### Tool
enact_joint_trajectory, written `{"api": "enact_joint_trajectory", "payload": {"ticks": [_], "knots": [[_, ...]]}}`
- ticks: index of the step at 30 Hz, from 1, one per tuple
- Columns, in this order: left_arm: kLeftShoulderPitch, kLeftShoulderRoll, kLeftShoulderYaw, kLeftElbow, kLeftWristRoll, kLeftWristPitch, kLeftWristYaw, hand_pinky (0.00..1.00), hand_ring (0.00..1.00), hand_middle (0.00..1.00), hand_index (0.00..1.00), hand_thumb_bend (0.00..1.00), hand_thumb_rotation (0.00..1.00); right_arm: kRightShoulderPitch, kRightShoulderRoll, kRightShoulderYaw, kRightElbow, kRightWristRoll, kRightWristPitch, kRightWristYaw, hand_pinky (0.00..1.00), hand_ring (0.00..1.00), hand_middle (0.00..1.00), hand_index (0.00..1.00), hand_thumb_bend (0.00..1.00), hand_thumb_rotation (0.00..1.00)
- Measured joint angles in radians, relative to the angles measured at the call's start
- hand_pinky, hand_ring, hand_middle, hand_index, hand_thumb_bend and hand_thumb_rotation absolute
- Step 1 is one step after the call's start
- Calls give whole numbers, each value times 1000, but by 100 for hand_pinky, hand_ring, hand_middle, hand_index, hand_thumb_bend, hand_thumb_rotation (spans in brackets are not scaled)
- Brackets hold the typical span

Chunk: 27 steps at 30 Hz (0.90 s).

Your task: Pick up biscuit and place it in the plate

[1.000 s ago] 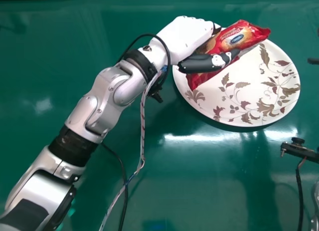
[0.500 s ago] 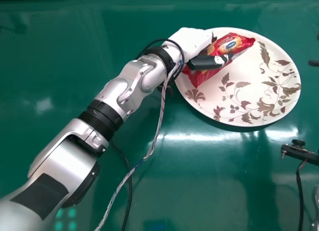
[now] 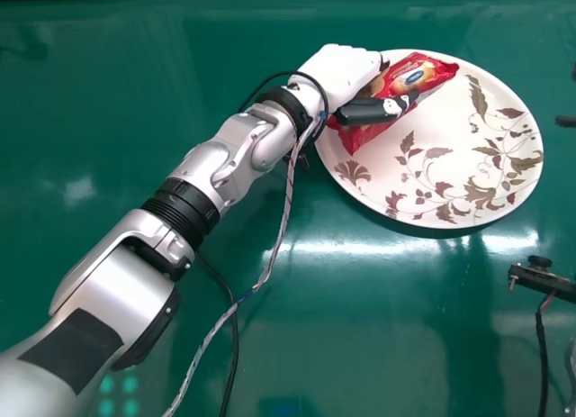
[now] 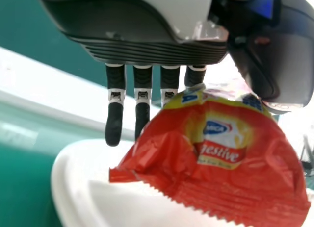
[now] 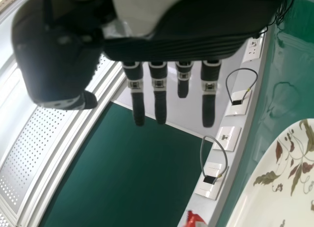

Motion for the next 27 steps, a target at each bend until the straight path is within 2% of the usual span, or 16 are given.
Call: {"api": "enact_joint_trajectory", "payload": {"ticks": [2,3,9,18,21,24,26,27], "knots": [[0,4,-4,-2,1,1,0,96,99,99,99,96,80,-2,0,1,0,-1,1,0,66,79,82,80,51,46],[0,6,-5,-5,1,1,0,98,99,99,100,97,82,-4,0,2,0,-1,1,0,66,80,82,80,50,45],[0,19,-7,-28,2,-1,1,100,100,100,100,97,89,-18,0,2,0,1,0,0,69,81,84,81,48,42],[10,55,-7,-107,13,-26,39,100,100,100,100,95,95,-24,0,6,0,-1,5,0,65,79,82,80,49,43],[45,91,-2,-173,11,-41,63,100,100,100,100,92,94,-27,0,9,2,-1,5,0,66,79,82,80,48,41],[111,134,32,-263,-4,-49,79,100,100,100,100,90,95,-33,0,14,8,-2,4,-2,65,79,82,80,49,41],[173,163,71,-333,-41,-62,87,100,99,98,100,88,92,-35,2,18,10,-4,3,-5,65,79,82,80,49,41],[206,176,94,-369,-61,-65,90,98,96,94,100,85,87,-37,2,22,10,-5,3,-5,66,80,82,80,49,42]]}}
